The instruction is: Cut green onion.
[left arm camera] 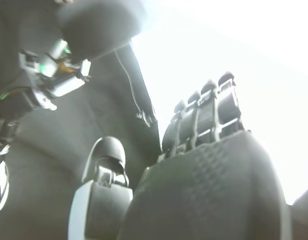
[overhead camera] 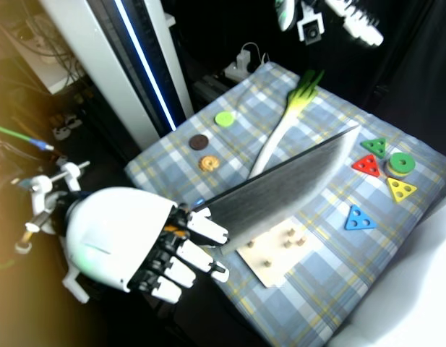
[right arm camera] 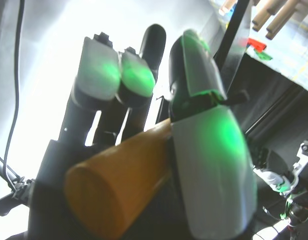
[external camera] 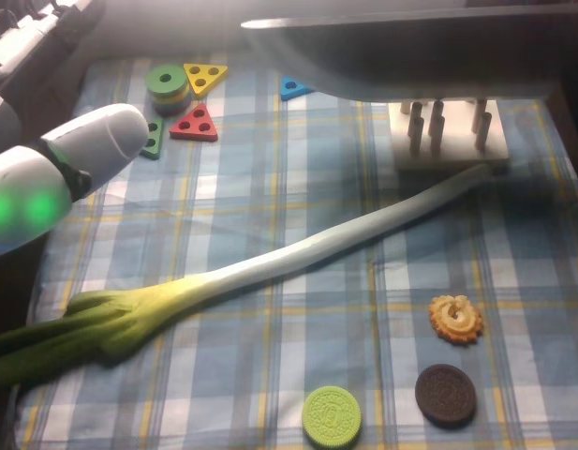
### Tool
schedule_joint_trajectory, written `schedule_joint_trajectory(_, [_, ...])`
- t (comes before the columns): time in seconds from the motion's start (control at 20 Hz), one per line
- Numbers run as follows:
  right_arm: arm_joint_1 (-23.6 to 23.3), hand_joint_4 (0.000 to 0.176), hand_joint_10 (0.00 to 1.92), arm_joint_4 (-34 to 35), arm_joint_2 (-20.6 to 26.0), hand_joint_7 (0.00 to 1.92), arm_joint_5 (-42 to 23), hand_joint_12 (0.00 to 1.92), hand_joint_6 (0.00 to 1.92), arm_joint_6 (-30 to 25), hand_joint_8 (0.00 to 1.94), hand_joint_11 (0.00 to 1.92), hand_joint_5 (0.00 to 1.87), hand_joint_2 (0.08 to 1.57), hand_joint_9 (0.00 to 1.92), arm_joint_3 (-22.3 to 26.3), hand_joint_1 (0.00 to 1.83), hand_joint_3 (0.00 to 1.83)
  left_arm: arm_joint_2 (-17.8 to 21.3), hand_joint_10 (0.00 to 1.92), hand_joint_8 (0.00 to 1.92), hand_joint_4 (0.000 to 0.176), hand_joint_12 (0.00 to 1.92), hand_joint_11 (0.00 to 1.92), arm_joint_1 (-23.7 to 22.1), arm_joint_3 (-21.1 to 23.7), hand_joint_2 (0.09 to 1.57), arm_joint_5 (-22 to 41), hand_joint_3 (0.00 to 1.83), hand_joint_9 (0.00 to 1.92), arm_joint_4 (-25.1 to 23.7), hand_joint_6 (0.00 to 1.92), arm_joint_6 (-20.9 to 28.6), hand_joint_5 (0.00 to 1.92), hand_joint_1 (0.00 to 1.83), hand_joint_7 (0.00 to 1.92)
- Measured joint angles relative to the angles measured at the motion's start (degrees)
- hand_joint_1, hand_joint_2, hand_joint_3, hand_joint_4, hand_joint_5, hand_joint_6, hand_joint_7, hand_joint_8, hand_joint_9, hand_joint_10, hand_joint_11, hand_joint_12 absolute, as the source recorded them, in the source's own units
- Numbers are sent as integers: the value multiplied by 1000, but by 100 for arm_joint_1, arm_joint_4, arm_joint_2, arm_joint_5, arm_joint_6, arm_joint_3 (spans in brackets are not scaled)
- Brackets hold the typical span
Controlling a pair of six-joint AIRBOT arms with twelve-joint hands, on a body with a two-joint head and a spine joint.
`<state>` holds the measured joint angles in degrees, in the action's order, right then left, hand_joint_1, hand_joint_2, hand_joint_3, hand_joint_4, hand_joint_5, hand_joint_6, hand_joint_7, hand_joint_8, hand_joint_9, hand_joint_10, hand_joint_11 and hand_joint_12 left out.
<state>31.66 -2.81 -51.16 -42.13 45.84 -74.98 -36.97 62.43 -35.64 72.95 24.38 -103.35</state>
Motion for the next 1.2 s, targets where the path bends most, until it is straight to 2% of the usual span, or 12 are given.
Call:
schedule_joint_trajectory(0.4, [0,176,1921,-70,37,1148,4,1921,1921,-15,1941,1424,842,1255,1356,72,1381,0,0,0,0,0,0,0,50,0,1282,7,8,0,94,0,0,0,0,0])
schedule_joint_trajectory(0.45, [0,176,1921,-85,37,1167,-2,1921,1921,-24,1941,1431,843,1253,1371,72,1454,0,-2,0,0,0,0,0,50,0,1286,4,9,0,98,0,0,0,0,0])
schedule_joint_trajectory(0.5, [-2,176,1921,-94,44,1099,-31,1921,1921,-33,1941,1433,810,1250,1333,72,1539,0,0,0,0,0,0,0,79,0,1285,22,8,0,105,0,0,0,0,0])
schedule_joint_trajectory(0.7, [-83,176,1921,-170,133,1117,-133,1921,1921,-66,1941,1449,867,1245,1347,157,1521,0,-2,0,0,0,0,0,83,0,1286,4,8,0,151,0,-2,0,0,0])
schedule_joint_trajectory(1.0, [-85,176,1921,-214,179,1169,-315,1921,1921,-76,1941,1528,858,1250,1403,258,1528,0,-7,0,0,0,0,0,138,0,1282,2,4,0,201,0,0,0,0,0])
schedule_joint_trajectory(1.2, [-85,176,1921,-258,184,1134,-363,1921,1921,-81,1941,1453,795,1242,1355,299,1533,1,-7,0,0,0,0,0,155,0,1273,9,0,0,210,0,24,0,0,0])
